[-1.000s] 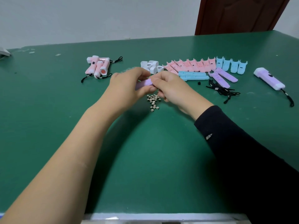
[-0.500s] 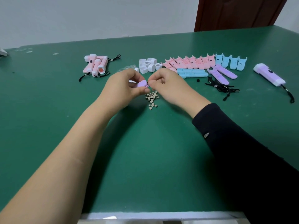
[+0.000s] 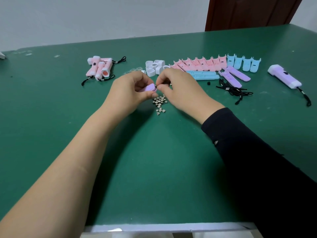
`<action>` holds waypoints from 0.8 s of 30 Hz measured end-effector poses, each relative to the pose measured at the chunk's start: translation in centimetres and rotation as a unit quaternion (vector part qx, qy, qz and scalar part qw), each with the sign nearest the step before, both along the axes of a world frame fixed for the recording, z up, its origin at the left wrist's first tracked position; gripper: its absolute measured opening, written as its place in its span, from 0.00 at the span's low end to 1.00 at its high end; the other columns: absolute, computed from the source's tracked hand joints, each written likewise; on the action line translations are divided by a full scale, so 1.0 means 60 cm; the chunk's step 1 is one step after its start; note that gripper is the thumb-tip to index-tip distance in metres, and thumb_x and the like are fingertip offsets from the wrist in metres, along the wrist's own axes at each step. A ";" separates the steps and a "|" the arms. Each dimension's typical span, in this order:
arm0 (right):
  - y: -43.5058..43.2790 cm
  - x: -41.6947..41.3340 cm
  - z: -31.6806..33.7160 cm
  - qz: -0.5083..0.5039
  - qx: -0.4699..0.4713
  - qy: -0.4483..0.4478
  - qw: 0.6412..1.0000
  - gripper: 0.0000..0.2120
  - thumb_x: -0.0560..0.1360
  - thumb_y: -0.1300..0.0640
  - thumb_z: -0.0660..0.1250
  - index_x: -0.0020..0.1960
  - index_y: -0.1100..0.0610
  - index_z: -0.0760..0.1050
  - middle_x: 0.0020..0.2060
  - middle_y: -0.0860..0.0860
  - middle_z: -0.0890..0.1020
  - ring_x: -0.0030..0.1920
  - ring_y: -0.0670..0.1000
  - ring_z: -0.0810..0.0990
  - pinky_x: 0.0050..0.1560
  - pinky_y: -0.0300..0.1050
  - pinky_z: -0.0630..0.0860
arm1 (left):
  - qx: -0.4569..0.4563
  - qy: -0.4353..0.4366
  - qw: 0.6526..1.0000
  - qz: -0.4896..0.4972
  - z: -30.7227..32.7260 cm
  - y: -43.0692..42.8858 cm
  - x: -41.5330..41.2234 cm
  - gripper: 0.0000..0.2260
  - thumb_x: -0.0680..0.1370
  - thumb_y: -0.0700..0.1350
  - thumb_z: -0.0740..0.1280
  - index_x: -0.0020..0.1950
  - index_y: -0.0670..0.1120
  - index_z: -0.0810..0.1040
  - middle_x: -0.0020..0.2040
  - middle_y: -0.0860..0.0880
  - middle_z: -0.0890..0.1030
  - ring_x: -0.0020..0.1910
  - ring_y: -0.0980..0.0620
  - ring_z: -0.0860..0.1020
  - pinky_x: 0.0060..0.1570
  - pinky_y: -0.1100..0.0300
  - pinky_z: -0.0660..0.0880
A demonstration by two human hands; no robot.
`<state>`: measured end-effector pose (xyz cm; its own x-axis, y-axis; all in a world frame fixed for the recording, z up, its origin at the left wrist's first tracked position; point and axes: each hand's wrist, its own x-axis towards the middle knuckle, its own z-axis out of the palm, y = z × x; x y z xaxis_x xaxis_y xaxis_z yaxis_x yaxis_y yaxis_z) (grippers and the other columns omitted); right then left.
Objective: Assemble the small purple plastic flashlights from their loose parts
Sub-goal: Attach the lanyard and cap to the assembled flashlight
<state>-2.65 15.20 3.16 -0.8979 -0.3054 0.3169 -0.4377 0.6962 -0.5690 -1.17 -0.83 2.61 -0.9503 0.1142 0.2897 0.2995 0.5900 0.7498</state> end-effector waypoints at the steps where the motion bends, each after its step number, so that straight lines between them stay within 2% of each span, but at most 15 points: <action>1: 0.001 -0.001 0.000 -0.004 0.008 0.013 1.000 0.04 0.78 0.58 0.63 0.50 0.53 0.77 0.47 0.48 0.79 0.49 0.49 0.75 0.52 0.46 0.71 | 0.001 -0.001 1.000 -0.002 0.000 0.000 -0.001 0.06 0.74 0.40 0.74 0.44 0.45 0.78 0.39 0.55 0.84 0.37 0.64 0.81 0.44 0.71 0.75; 5: 0.005 -0.003 -0.001 -0.010 -0.016 0.032 0.999 0.05 0.78 0.58 0.63 0.51 0.55 0.78 0.42 0.45 0.75 0.41 0.46 0.70 0.46 0.42 0.68 | 0.008 -0.002 1.000 -0.001 0.002 -0.001 -0.002 0.08 0.74 0.40 0.75 0.42 0.50 0.77 0.38 0.58 0.83 0.37 0.65 0.81 0.41 0.73 0.74; 8: 0.003 -0.003 -0.002 -0.002 -0.046 0.031 0.998 0.05 0.78 0.60 0.62 0.51 0.56 0.77 0.41 0.45 0.75 0.41 0.45 0.70 0.46 0.41 0.69 | 0.018 -0.004 1.000 0.001 0.004 0.000 -0.001 0.08 0.73 0.41 0.75 0.42 0.50 0.77 0.40 0.55 0.84 0.38 0.62 0.81 0.36 0.73 0.72; 10: 0.002 -0.003 -0.003 0.004 -0.070 0.024 0.997 0.05 0.78 0.60 0.63 0.50 0.56 0.77 0.39 0.42 0.74 0.37 0.42 0.70 0.43 0.37 0.68 | 0.021 -0.006 1.000 0.002 0.005 0.000 0.000 0.08 0.73 0.41 0.75 0.42 0.50 0.77 0.41 0.54 0.84 0.39 0.60 0.82 0.36 0.73 0.72; 13: 0.005 -0.004 -0.003 0.008 -0.086 0.013 0.996 0.04 0.77 0.61 0.64 0.48 0.55 0.78 0.35 0.40 0.73 0.33 0.37 0.70 0.38 0.28 0.66 | 0.013 -0.004 1.000 0.008 0.005 -0.001 0.000 0.07 0.73 0.41 0.75 0.43 0.48 0.77 0.43 0.50 0.84 0.42 0.56 0.82 0.41 0.69 0.76; 15: 0.008 -0.004 -0.002 0.013 -0.086 0.002 0.996 0.05 0.77 0.61 0.65 0.46 0.53 0.77 0.34 0.40 0.72 0.32 0.33 0.70 0.37 0.25 0.65 | -0.001 0.001 1.000 0.013 0.004 -0.001 0.000 0.07 0.73 0.41 0.75 0.44 0.47 0.77 0.42 0.50 0.84 0.42 0.54 0.81 0.47 0.65 0.76; 20: 0.016 -0.008 0.003 0.014 -0.085 -0.016 0.996 0.08 0.74 0.62 0.68 0.42 0.49 0.76 0.33 0.40 0.74 0.30 0.35 0.70 0.35 0.25 0.66 | -0.052 0.028 0.998 0.037 0.002 -0.004 -0.005 0.06 0.73 0.43 0.76 0.47 0.47 0.81 0.40 0.54 0.82 0.41 0.59 0.78 0.44 0.73 0.71; 24: 0.017 -0.009 0.001 0.004 -0.101 -0.040 0.994 0.08 0.76 0.63 0.65 0.44 0.51 0.75 0.37 0.43 0.77 0.36 0.40 0.76 0.33 0.25 0.67 | -0.104 0.058 0.993 0.018 -0.002 -0.001 -0.007 0.09 0.75 0.42 0.73 0.55 0.47 0.83 0.42 0.58 0.81 0.38 0.78 0.74 0.44 0.82 0.67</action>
